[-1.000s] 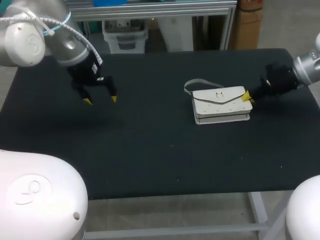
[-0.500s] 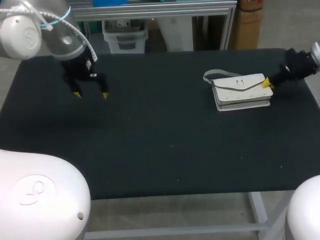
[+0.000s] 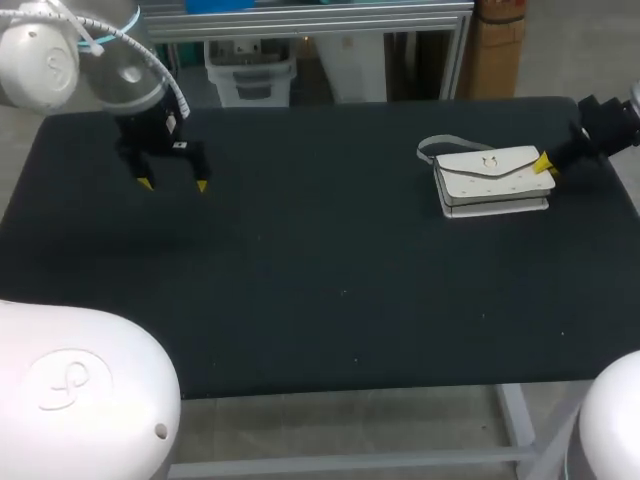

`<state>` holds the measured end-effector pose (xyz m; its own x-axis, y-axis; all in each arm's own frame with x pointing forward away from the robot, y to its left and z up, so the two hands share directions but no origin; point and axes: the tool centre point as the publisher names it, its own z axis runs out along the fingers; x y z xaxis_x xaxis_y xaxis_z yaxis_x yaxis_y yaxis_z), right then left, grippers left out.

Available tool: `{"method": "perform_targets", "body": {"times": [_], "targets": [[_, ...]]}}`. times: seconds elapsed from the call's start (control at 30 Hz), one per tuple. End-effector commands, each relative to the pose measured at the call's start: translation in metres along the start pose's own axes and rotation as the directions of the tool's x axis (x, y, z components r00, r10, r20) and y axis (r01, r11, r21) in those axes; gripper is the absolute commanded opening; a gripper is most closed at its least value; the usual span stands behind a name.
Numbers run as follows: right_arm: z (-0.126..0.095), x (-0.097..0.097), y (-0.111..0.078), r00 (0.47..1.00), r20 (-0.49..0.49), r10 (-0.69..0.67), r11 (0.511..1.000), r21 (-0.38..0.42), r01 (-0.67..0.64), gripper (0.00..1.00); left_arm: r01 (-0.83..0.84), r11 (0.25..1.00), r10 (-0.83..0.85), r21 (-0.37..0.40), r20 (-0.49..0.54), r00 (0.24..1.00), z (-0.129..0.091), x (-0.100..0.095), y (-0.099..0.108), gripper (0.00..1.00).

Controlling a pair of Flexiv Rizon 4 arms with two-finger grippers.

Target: Pick up the bag, open it, inspect its contents, close it, and place it on the opposite side

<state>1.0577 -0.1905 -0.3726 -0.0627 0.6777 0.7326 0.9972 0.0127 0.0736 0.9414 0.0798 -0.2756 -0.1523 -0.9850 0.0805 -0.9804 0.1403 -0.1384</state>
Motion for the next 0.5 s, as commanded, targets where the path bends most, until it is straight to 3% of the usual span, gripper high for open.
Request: {"method": "perform_targets", "body": {"times": [0.03, 0.27, 0.5], "targets": [[-0.002, -0.002, 0.004, 0.999, 0.031, -0.008, 1.0, -0.01, 0.009, 0.0, 0.009, 1.0, -0.01, -0.005, -0.022, 1.0, 0.001, -0.004, -0.003, 1.0], [-0.025, -0.03, 0.023, 0.998, 0.06, -0.005, 0.996, -0.086, 0.01, 0.0, 0.033, 0.999, -0.034, -0.015, -0.032, 0.999, 0.002, -0.004, -0.001, 1.0], [-0.027, -0.033, 0.025, 0.999, 0.055, 0.002, 0.996, -0.091, 0.003, 0.0, 0.033, 0.999, -0.034, -0.015, -0.033, 0.999, 0.002, -0.004, -0.001, 1.0]]}}
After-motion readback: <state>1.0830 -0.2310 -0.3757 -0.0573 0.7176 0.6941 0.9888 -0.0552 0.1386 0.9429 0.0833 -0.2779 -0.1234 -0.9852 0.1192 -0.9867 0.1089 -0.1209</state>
